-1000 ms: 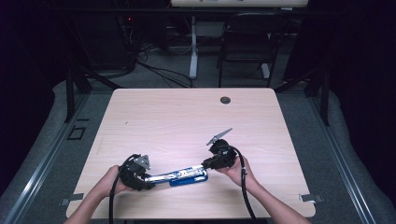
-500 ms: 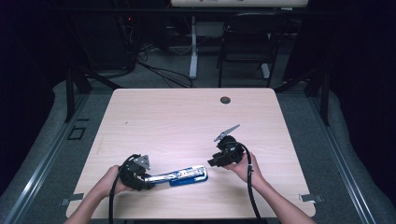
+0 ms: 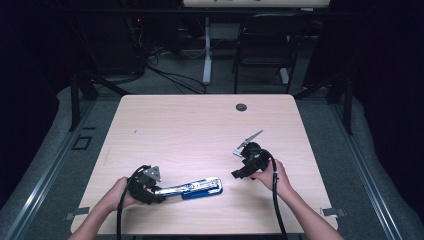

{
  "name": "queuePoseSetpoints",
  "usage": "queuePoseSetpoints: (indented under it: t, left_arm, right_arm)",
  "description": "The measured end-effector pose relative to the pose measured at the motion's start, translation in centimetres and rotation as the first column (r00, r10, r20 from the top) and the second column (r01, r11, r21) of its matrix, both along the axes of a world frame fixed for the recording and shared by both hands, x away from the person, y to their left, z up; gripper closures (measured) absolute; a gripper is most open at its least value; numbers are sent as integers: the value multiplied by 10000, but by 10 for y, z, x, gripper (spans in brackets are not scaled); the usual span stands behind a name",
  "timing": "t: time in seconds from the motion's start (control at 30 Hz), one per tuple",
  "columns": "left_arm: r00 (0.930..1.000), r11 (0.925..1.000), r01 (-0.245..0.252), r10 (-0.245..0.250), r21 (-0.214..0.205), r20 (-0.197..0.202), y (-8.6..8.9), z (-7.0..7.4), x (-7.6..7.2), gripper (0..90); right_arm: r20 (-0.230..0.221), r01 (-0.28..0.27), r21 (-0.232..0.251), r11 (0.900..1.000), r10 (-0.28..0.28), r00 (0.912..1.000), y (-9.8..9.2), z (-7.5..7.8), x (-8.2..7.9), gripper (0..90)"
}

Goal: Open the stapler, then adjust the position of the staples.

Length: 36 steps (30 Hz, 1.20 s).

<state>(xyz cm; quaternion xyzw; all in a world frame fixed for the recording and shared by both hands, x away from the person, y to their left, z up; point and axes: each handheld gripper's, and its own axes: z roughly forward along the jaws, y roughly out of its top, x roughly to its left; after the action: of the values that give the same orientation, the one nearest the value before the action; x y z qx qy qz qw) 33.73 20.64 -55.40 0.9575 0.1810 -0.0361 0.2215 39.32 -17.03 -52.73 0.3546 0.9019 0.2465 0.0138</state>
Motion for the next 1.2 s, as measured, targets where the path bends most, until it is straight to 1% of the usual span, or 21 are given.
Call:
queuePoseSetpoints:
  t: [0.03,0.07,0.13,0.17,0.23,0.27,0.3,0.33,0.43,0.5,0.53,0.57,0.6,0.63,0.67,0.7,0.87,1.0,1.03,1.07,1.2]
  left_arm:
    - [10000,10000,-1,1,5,7,0,0,0,634]
    - [10000,10000,-1,1,5,7,0,0,0,634]
    - [10000,10000,-1,1,9,7,0,0,0,634]
    - [10000,10000,3,-3,11,-6,0,0,0,634]
    - [10000,10000,16,-16,3,-11,0,0,0,634]
    - [10000,10000,22,-22,4,-23,0,0,0,634]
    - [10000,10000,22,-22,-3,-27,0,-1,0,634]
    - [10000,10000,9,-9,-10,-49,0,-1,0,634]
    - [10000,10000,1,-1,-13,-52,0,-1,0,634]
    - [10000,10000,15,-15,3,-40,0,-1,0,634]
    - [10000,10000,9,-9,2,-62,0,-1,0,634]
    - [10000,10000,27,-27,4,-66,0,0,0,634]
    - [10000,10000,0,0,11,-64,-1,0,0,634]
    - [10000,10000,0,0,11,-64,-1,0,0,634]
    - [10000,10000,3,-3,10,-42,0,-1,0,634]
    - [10000,10000,9,-9,-3,-54,0,-1,0,634]
    - [10000,10000,1,-1,-16,-49,0,-1,0,634]
    - [10000,10000,8,-8,-5,-57,0,-1,0,634]
    - [10000,10000,0,0,-15,-89,0,-1,0,634]
    - [10000,10000,16,-16,-10,-77,0,-1,1,634]
    - [10000,10000,1,-1,1,-77,0,-1,0,634]
  right_arm:
    - [57,-41,-118,9999,41,10000,-1,-1,1,240]
    - [30,42,-70,10000,-42,10000,-2,0,1,235]
    - [146,5,-175,9998,-3,9999,-4,1,2,204]
    - [135,120,-30,9999,-119,9998,-4,1,2,193]
    - [108,98,-88,9999,-97,9999,-5,1,3,177]
    - [231,31,-323,9995,-24,9997,-6,1,3,143]
    - [203,-75,-492,9988,85,9998,-7,1,4,138]
    - [204,17,-402,9992,-9,9998,-7,0,4,129]
    - [322,-79,-509,9987,95,9994,-7,0,5,73]
    - [405,-154,-741,9971,185,9990,-7,1,5,34]
    - [432,-92,-634,9979,119,9990,-6,0,5,23]
    - [394,-244,-818,9964,277,9988,-8,2,6,17]
    - [419,-205,-841,9962,241,9988,-8,2,6,7]
    - [419,-205,-841,9962,241,9988,-8,2,6,7]
    - [327,-280,-1053,9940,316,9990,-9,3,8,0]
    - [363,-203,-983,9950,240,9991,-10,4,8,0]
    - [196,-153,-1028,9946,174,9997,-12,3,10,0]
    - [-37,-316,-1263,9915,314,9995,-9,1,12,0]
    - [-20,-335,-1225,9919,335,9994,-8,0,12,0]
    - [-98,-473,-1370,9894,464,9989,-8,1,13,0]
    - [-130,-441,-1303,9905,428,9990,-7,1,16,0]
